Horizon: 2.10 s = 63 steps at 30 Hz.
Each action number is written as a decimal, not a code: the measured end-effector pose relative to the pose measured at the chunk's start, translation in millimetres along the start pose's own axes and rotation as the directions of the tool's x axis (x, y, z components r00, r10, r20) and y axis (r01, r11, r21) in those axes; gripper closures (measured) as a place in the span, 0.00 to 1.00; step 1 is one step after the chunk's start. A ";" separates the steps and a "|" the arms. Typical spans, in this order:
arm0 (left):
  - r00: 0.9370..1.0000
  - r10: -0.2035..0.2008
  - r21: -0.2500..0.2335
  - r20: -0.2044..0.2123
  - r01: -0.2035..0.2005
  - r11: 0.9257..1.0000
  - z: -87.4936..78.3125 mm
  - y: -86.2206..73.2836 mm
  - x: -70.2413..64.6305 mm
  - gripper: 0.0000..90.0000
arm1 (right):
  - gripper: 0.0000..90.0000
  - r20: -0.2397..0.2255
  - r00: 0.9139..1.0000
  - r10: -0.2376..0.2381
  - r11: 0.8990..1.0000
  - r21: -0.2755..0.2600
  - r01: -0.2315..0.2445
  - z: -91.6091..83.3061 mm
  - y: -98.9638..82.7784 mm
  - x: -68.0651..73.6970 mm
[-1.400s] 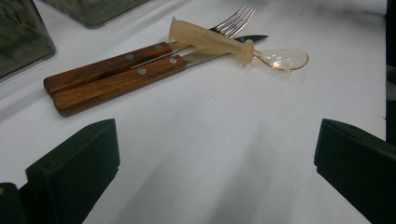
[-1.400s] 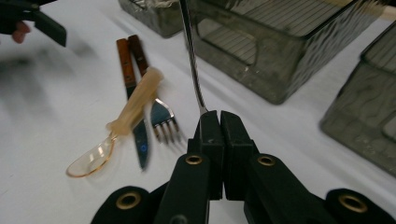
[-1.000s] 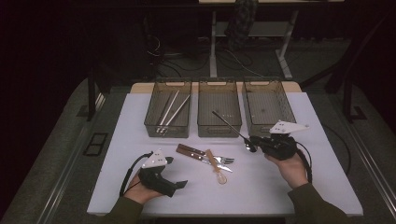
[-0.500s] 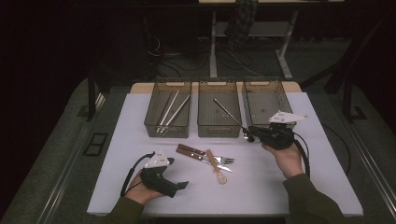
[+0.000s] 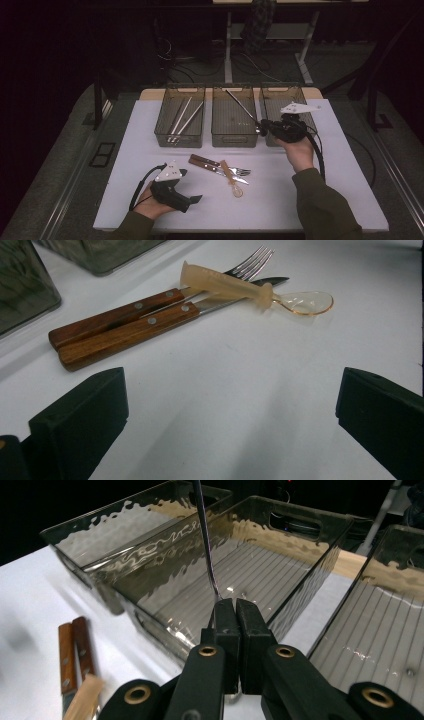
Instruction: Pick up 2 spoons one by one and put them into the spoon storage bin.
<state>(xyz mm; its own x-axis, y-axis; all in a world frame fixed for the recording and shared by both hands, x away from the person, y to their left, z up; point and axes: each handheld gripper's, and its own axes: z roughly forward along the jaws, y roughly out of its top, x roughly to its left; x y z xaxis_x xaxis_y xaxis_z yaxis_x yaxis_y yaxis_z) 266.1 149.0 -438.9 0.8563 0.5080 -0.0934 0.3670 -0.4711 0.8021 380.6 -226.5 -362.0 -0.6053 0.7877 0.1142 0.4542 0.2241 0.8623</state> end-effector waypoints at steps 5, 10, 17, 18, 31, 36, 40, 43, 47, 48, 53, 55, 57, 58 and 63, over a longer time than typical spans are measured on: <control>1.000 0.005 0.006 -0.006 -0.005 1.000 0.3 -0.4 0.2 0.00 | 0.99 0.012 1.000 0.007 1.000 0.008 -0.007 11.6 13.2 -1.1; 1.000 0.013 0.009 -0.006 -0.013 1.000 0.1 -0.4 0.0 0.00 | 0.99 0.030 1.000 0.004 0.999 0.032 -0.005 24.6 25.3 -0.4; 1.000 0.011 0.004 -0.002 -0.011 1.000 -0.3 -0.2 -0.5 0.00 | 0.99 0.080 0.997 -0.024 0.994 0.106 0.015 48.2 34.2 -0.2; 1.000 0.010 0.003 -0.001 -0.010 1.000 -0.4 -0.2 -0.5 0.00 | 0.99 0.088 0.996 -0.023 0.993 0.120 0.013 51.9 34.4 -0.4; 1.000 0.009 -0.002 0.008 -0.009 1.000 -0.4 0.1 -1.2 0.00 | 0.99 0.116 0.989 -0.088 0.956 0.290 0.051 85.1 21.6 2.6; 1.000 0.014 0.001 0.009 -0.014 1.000 0.0 0.2 -1.2 0.00 | 0.98 0.118 0.989 -0.086 0.950 0.309 0.046 87.3 20.4 5.1; 1.000 0.009 -0.002 0.008 -0.009 1.000 -0.3 -0.1 -1.1 0.00 | 0.87 0.116 0.991 -0.067 0.960 0.277 0.032 84.9 21.6 4.7; 1.000 0.007 -0.003 0.009 -0.007 1.000 -0.2 -0.2 -1.1 0.00 | 0.76 0.116 0.992 -0.055 0.969 0.244 0.025 80.3 24.0 4.7; 1.000 0.009 -0.002 0.009 -0.009 1.000 -0.3 -0.3 -0.6 0.00 | 0.60 0.095 0.995 -0.028 0.979 0.204 0.008 72.4 25.4 4.8; 1.000 0.009 -0.001 0.009 -0.009 1.000 -0.3 -0.4 -0.5 0.00 | 0.57 0.088 0.996 -0.017 0.980 0.198 0.000 69.8 25.5 5.0; 1.000 0.007 0.001 0.007 -0.007 1.000 -0.3 -0.6 -0.1 0.00 | 0.47 0.033 0.999 0.013 0.986 0.166 -0.018 55.3 24.1 9.1; 1.000 0.005 0.001 0.007 -0.005 1.000 -0.3 -0.7 0.0 0.00 | 0.44 0.013 1.000 0.004 0.986 0.166 -0.006 49.6 21.7 12.4; 1.000 0.004 0.002 0.005 -0.004 1.000 -0.3 -0.9 0.1 0.00 | 0.43 -0.007 1.000 0.002 0.986 0.167 -0.001 43.6 17.8 15.2; 1.000 0.002 0.001 0.005 -0.002 1.000 -0.5 -1.0 0.1 0.00 | 0.43 -0.014 1.000 -0.001 0.986 0.165 0.003 40.6 15.4 16.9; 1.000 0.002 -0.001 0.005 -0.002 1.000 -0.8 -1.1 0.6 0.00 | 0.43 -0.048 0.999 -0.022 0.987 0.158 0.029 27.4 1.2 24.0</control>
<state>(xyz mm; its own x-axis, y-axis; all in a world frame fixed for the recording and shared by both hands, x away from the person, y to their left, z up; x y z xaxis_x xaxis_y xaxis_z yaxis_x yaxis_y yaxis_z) 266.0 150.4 -439.4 0.8588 0.5035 -0.0950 0.3650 -0.4710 0.8031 384.6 -191.6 -371.8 -0.6457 0.7543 0.1186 0.5341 0.3351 0.7762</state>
